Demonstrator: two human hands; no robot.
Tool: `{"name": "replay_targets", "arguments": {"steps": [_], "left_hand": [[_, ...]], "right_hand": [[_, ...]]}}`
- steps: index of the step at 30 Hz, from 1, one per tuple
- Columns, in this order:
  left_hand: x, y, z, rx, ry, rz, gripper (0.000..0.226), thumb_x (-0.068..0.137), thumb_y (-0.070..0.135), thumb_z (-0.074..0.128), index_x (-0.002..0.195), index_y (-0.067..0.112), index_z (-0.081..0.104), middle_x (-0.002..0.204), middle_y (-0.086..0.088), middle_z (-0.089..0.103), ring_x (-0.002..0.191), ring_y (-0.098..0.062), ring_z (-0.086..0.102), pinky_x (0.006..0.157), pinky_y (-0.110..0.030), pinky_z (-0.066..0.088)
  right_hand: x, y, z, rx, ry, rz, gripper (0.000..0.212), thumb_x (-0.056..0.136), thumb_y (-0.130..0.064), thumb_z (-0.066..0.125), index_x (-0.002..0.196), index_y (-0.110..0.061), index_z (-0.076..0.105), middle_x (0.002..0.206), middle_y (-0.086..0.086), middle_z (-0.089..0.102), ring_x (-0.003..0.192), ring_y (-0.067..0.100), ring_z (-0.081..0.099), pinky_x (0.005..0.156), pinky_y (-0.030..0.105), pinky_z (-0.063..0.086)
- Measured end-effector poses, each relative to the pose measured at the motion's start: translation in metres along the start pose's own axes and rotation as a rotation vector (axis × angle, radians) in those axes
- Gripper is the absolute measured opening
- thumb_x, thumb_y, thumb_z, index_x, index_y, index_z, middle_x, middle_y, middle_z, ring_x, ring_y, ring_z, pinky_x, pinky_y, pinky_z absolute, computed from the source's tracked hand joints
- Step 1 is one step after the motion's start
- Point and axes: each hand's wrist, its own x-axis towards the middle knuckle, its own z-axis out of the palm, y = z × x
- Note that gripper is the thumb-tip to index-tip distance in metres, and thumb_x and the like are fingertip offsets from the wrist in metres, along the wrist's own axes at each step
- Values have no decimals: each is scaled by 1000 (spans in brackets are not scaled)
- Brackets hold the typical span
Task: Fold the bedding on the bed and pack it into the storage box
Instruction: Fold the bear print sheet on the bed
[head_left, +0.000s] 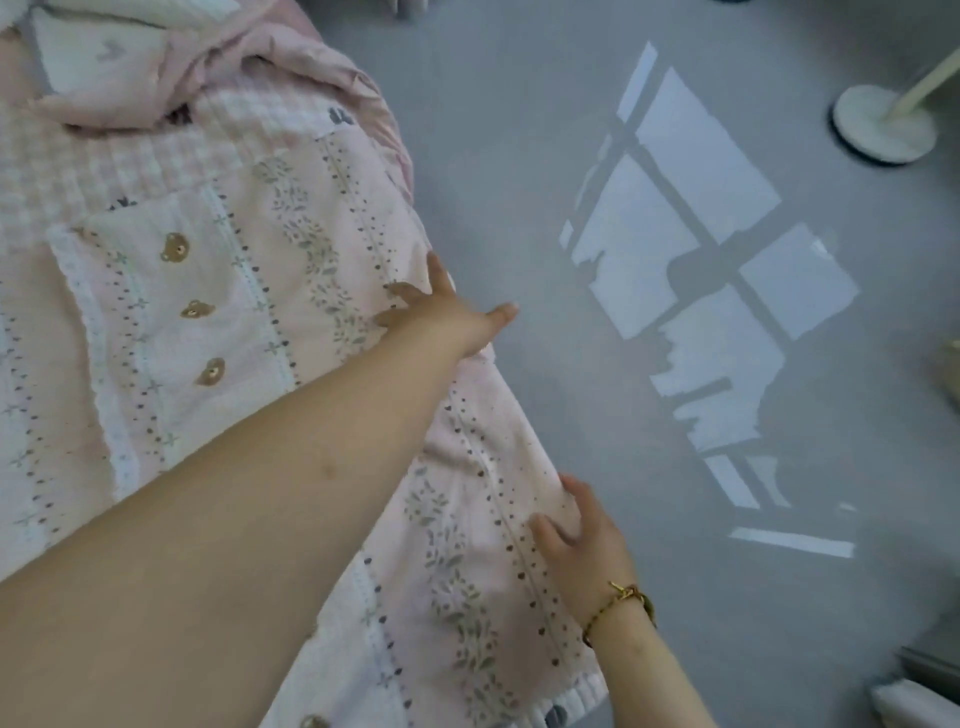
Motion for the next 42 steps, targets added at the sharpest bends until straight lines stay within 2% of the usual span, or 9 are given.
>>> {"name": "replay_targets", "arguments": {"steps": [6,11,15,20,25,29,38,40,42], "left_hand": [[25,20,28,374,66,-109,88,94,16,50,143,35,-21,150,-25,-19,135,-52,10,105,-59,26],[20,18,25,450,56,44,68,94,2,39,148,25,6,154,-15,-6,139,-35,20,107,-40,32],[3,-5,1,177,140,154,47,96,4,34,143,12,34,151,-11,24,137,-28,26,111,-31,24],[-36,-61,-32,-196,304,215,50,94,-1,34,140,17,40,149,-9,32,134,-28,33,108,-31,27],[-74,-151,-82,-345,408,281,38,98,25,39,134,15,49,143,-6,41,129,-23,40,94,-22,31],[-94,-254,-114,-307,464,273,48,93,21,52,139,18,41,147,-6,36,132,-23,36,104,-26,28],[-107,-435,-128,-411,485,122,61,97,6,39,148,27,13,155,0,18,141,-22,20,110,-27,18],[-103,-466,-118,-442,456,77,62,96,5,39,148,28,12,155,0,17,141,-21,20,110,-26,19],[-99,-490,-102,-493,429,35,66,94,4,41,148,29,12,155,1,17,141,-22,21,109,-26,21]], "right_hand": [[1,-8,-10,-127,-136,-254,52,96,-19,40,143,-32,23,142,-5,39,128,14,40,103,23,31],[-12,-9,-28,-123,-202,-377,47,99,-18,36,142,-32,27,139,-15,39,129,7,35,86,-1,22],[-35,-19,-20,-72,-297,-442,43,99,-19,36,139,-31,34,139,-12,43,127,4,39,99,4,26],[-66,-44,21,-95,-421,-528,41,99,-17,35,137,-29,39,130,-4,52,100,1,45,86,2,33],[-120,-81,87,-133,-491,-564,42,99,-18,34,139,-29,36,137,-8,46,122,7,45,98,8,30],[-173,-115,160,-186,-538,-599,45,99,-16,33,140,-33,30,143,-11,39,128,6,39,96,5,24],[-229,-141,299,-331,-659,-578,45,100,-22,31,144,-30,27,149,-8,31,134,13,34,109,22,28],[-228,-140,322,-450,-718,-580,46,99,-23,31,144,-30,25,146,-1,37,121,18,47,103,27,36],[-224,-136,340,-555,-800,-540,47,99,-25,32,144,-32,22,138,6,45,82,14,55,84,28,45]]}}
